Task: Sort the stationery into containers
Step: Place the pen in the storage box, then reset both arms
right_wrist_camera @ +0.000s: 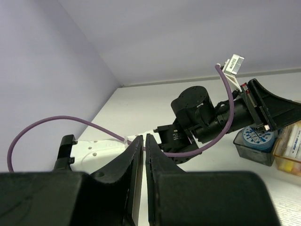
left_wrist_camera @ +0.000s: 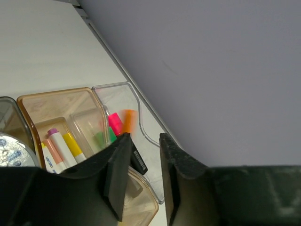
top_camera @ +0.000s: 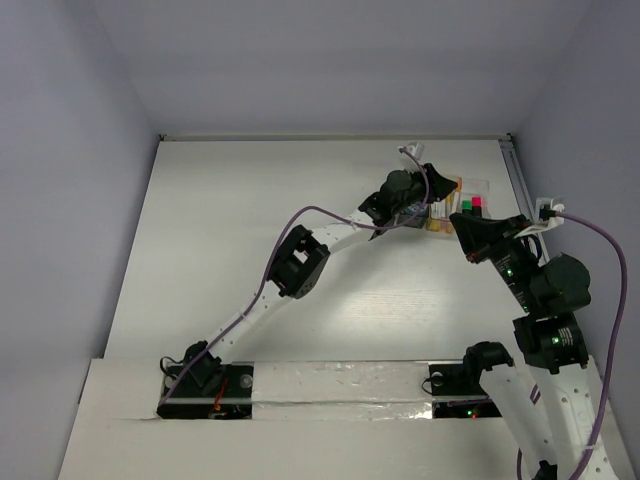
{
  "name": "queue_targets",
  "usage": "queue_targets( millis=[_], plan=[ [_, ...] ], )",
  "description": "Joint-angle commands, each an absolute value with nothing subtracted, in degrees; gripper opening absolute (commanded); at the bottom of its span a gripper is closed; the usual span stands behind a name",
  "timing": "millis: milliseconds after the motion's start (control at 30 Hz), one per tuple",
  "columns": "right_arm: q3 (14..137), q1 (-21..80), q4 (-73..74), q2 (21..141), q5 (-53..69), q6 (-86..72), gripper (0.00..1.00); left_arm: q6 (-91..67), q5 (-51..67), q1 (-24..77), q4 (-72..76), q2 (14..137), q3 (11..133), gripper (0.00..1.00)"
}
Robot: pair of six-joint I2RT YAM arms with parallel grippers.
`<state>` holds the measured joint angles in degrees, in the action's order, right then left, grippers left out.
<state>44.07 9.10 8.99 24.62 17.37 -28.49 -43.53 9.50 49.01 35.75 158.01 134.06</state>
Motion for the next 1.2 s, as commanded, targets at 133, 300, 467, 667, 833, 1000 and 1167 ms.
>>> queue_targets(
  millis=[133, 300, 467, 667, 833, 1000, 1167],
  plan=[
    [43.33, 9.67, 6.33, 24.87, 16.52, -27.77, 0.12, -42.63, 11.07, 48.08, 39.11, 157.24, 136.06, 0.41],
    [43.15, 9.67, 6.42, 25.31, 15.65, -27.25, 0.13, -40.52, 12.21, 48.08, 40.16, 152.25, 133.69, 0.50],
    [44.38, 9.67, 7.82, 24.87, 13.72, -26.81, 0.15, -34.91, 13.62, 48.08, 42.97, 142.41, 124.06, 0.65],
    [48.60, 9.67, 9.40, 21.45, 8.62, -27.42, 0.33, -26.29, 10.99, 48.08, 47.28, 122.81, 103.76, 0.78],
    [50.36, 9.67, 11.16, 20.48, 6.42, -27.42, 0.68, -21.10, 5.30, 48.08, 46.41, 105.23, 88.71, 0.82],
    [52.20, 9.67, 13.36, 19.34, 1.77, -26.55, 0.66, -20.74, -1.91, 48.08, 45.01, 87.13, 66.12, 0.81],
    [51.42, 9.67, 13.27, 16.44, -3.16, -25.22, 1.00, -22.58, -11.50, 48.08, 36.07, 63.23, 46.54, 0.83]
  ],
)
